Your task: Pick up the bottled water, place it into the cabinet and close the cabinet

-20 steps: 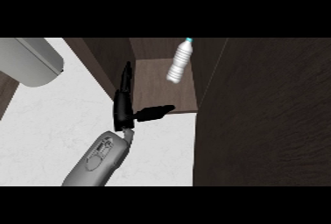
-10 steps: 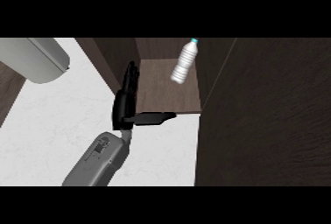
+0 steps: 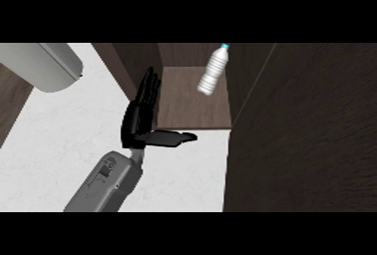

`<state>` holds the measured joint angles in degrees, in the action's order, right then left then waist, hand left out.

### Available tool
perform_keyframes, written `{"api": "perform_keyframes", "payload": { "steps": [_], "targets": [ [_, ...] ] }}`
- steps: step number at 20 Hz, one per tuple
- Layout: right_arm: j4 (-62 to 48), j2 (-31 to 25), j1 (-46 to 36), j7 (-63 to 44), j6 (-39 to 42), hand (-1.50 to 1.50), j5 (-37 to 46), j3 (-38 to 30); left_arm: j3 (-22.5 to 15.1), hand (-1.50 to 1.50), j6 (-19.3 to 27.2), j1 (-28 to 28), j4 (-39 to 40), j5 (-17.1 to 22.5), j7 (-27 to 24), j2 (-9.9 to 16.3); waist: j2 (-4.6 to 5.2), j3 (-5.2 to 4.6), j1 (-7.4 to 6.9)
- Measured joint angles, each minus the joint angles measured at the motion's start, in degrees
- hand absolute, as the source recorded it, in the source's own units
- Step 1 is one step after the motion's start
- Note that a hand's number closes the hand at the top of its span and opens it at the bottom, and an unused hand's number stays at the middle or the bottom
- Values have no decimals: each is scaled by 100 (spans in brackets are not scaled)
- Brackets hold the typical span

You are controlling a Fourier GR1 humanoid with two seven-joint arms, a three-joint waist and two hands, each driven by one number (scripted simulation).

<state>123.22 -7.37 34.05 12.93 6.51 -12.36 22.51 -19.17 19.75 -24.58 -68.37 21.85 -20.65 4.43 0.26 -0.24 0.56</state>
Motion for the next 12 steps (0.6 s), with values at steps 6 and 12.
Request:
{"api": "perform_keyframes", "payload": {
  "steps": [6, 12],
  "targets": [
    [122, -51, 118, -34, -61, -150, 14, 40, -82, -150, -46, 572, -1194, 9, 256, 125, -21, 15, -47],
    [125, -41, 175, 44, -140, -150, 144, 234, -241, -150, -6, 1477, -2680, -89, 487, 327, -41, 22, -66]
  ]
}}
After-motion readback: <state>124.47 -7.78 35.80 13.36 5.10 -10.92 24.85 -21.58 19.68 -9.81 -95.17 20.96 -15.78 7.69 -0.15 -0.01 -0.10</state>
